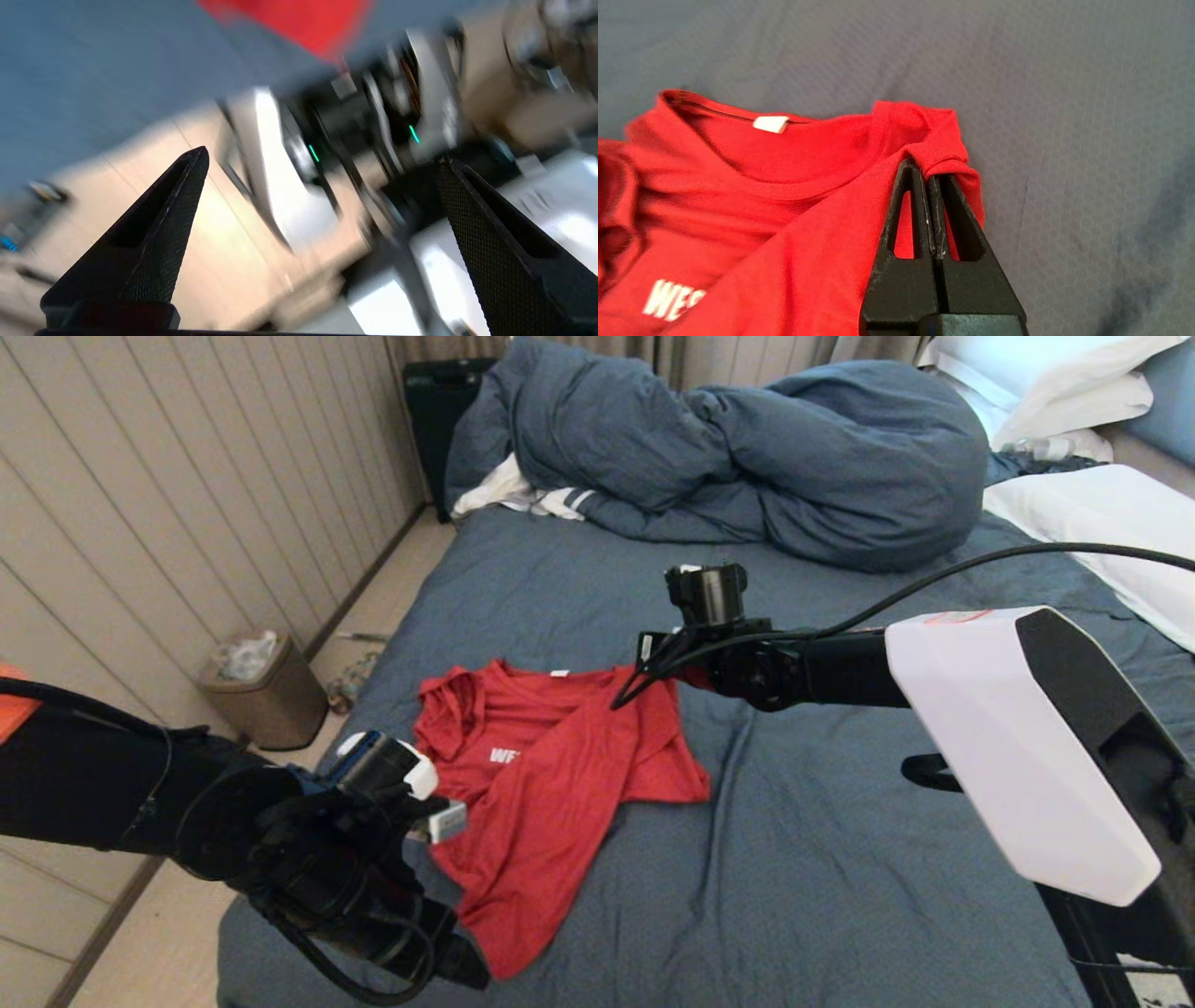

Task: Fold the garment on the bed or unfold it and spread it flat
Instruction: Fold the red T-shirt

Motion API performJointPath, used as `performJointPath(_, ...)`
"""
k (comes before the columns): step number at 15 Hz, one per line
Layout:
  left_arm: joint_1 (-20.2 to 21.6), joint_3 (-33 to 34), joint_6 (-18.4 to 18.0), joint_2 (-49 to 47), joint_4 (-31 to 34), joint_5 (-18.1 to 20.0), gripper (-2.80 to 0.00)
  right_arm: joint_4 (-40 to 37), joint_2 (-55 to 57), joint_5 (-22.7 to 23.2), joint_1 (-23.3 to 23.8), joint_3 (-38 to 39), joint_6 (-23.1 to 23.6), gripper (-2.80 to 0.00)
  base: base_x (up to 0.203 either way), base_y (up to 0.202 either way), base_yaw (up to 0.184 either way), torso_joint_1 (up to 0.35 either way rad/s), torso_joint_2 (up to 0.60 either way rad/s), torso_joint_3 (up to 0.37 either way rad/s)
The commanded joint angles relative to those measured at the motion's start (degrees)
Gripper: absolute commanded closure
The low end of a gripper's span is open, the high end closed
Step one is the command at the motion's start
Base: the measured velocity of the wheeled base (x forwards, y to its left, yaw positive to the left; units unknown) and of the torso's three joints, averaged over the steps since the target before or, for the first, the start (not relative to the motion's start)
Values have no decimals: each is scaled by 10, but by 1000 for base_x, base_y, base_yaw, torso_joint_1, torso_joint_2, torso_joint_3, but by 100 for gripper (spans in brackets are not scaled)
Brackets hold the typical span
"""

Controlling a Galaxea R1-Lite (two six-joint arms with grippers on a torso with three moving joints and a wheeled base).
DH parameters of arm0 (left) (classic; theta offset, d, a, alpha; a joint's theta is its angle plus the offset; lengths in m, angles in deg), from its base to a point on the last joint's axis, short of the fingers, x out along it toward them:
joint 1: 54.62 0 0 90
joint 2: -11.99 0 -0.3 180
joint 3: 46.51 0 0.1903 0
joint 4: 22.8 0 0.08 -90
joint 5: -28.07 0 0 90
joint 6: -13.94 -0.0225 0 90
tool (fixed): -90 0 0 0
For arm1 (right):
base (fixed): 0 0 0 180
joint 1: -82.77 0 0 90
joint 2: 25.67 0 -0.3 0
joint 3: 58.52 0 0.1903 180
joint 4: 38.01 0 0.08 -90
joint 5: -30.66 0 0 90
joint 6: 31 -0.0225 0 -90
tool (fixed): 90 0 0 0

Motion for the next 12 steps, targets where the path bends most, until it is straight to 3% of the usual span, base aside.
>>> performJointPath(1, -25, -22, 9, -25, 33, 9, -280, 1, 10, -1, -1, 0, -5, 0, 0, 0, 0, 0, 0, 0)
performJointPath(4, -51, -52, 56, -84, 38, -13, -280, 10, 18, 0, 0, 0, -19, 0, 0, 0, 0, 0, 0, 0)
performJointPath(9, -113, -100, 164, -148, 42, -93, -280, 16, 31, 12, 4, 0, -18, 0, 0, 0, 0, 0, 0, 0)
performJointPath(11, -118, -114, 191, -166, 43, -106, -280, 16, 33, 16, 5, 0, -18, 0, 0, 0, 0, 0, 0, 0)
performJointPath(12, -118, -127, 227, -171, 44, -110, -280, 17, 33, 16, 6, 0, -18, 0, 0, 0, 0, 0, 0, 0)
